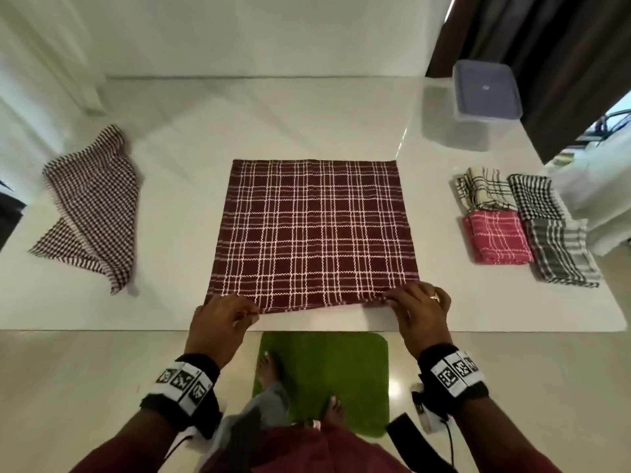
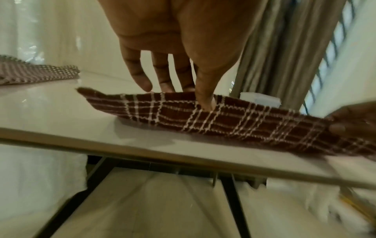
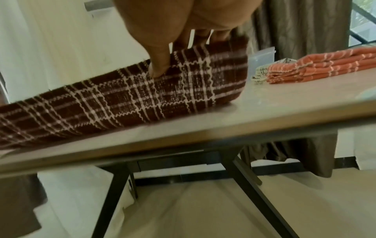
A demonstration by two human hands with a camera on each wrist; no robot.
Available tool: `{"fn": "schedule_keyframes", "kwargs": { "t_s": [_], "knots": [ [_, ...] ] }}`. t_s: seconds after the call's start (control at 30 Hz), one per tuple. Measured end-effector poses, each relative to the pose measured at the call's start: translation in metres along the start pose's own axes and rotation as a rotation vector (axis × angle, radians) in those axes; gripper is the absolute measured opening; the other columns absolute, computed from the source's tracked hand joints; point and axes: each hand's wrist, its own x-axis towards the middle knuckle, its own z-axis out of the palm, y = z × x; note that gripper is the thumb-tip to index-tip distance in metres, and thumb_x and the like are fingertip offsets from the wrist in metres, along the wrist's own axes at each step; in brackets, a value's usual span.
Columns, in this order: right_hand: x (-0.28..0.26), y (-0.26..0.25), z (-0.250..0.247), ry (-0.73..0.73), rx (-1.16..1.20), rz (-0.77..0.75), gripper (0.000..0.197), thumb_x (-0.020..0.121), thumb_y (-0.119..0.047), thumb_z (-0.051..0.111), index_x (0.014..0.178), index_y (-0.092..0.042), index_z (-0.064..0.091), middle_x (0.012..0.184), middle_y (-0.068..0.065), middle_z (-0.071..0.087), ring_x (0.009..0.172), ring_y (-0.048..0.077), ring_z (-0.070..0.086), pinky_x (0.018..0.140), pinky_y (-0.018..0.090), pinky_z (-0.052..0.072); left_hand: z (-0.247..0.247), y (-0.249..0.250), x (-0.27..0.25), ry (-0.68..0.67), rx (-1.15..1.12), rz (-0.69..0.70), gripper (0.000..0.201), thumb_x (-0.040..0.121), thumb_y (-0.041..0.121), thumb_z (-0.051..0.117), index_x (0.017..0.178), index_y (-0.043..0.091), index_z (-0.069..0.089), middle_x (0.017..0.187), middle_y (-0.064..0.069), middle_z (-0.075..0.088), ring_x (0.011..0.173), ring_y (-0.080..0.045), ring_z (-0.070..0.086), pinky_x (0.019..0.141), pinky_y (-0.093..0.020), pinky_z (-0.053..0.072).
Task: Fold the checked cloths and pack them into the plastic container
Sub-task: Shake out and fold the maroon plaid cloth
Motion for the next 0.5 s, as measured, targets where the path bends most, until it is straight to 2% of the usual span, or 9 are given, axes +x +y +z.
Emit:
{"fn": "schedule_keyframes", "kwargs": {
  "t_s": [0.07,0.17,0.23,0.33,0.4,0.5],
  "knots": [
    [0.023,-0.005,-0.005,0.073,-0.025,0.006,0.023,0.084,-0.015,0.053,0.095,-0.026,0.070,0.092,-0.008,0.063,0.102,0.016,0.053,0.099,0.037,0.021,-0.011,0.010,0.016,0.074,-0.045,-0.038,0.009,0.082,0.023,0.071,0.087,0.029,0.067,0.083,0.014,0.062,0.084,-0.019,0.062,0.078,-0.040,0.050],
    [0.061,-0.010,-0.010,0.117,-0.026,-0.011,0.031,0.081,-0.006,0.052,0.100,-0.025,0.068,0.092,-0.007,0.063,0.098,0.019,0.055,0.103,0.039,0.021,-0.027,0.025,0.044,0.179,-0.114,-0.098,0.009,0.088,0.022,0.063,0.092,0.029,0.067,0.087,0.005,0.070,0.082,-0.021,0.064,0.071,-0.033,0.048],
    [0.091,-0.011,-0.013,0.158,0.000,-0.031,0.036,0.077,-0.001,0.051,0.101,-0.022,0.067,0.093,-0.003,0.064,0.092,0.023,0.057,0.094,0.035,0.028,-0.041,0.034,0.069,0.219,-0.145,-0.131,0.009,0.092,0.027,0.058,0.095,0.031,0.066,0.082,0.007,0.068,0.075,-0.017,0.061,0.063,-0.029,0.041],
    [0.128,-0.013,-0.018,0.175,0.019,-0.052,0.039,0.074,0.004,0.052,0.103,-0.017,0.067,0.096,0.003,0.064,0.087,0.027,0.056,0.078,0.038,0.040,-0.060,0.043,0.105,0.277,-0.083,-0.109,0.012,0.094,0.031,0.055,0.098,0.032,0.065,0.078,0.013,0.059,0.072,-0.013,0.053,0.062,-0.027,0.032],
    [0.154,-0.014,-0.021,0.162,-0.003,-0.044,0.042,0.070,0.011,0.057,0.102,-0.014,0.068,0.095,0.005,0.065,0.085,0.029,0.057,0.072,0.039,0.045,-0.069,0.044,0.133,0.298,-0.068,-0.035,0.014,0.095,0.029,0.052,0.100,0.030,0.064,0.084,0.011,0.062,0.077,-0.015,0.055,0.064,-0.029,0.036],
    [0.191,-0.012,-0.023,0.126,-0.010,0.005,0.049,0.061,0.017,0.060,0.098,-0.015,0.070,0.093,0.006,0.065,0.084,0.030,0.057,0.071,0.039,0.048,-0.073,0.042,0.175,0.318,-0.087,0.118,0.020,0.098,0.027,0.043,0.102,0.024,0.062,0.101,0.003,0.066,0.090,-0.024,0.060,0.073,-0.036,0.045]
  ]
}}
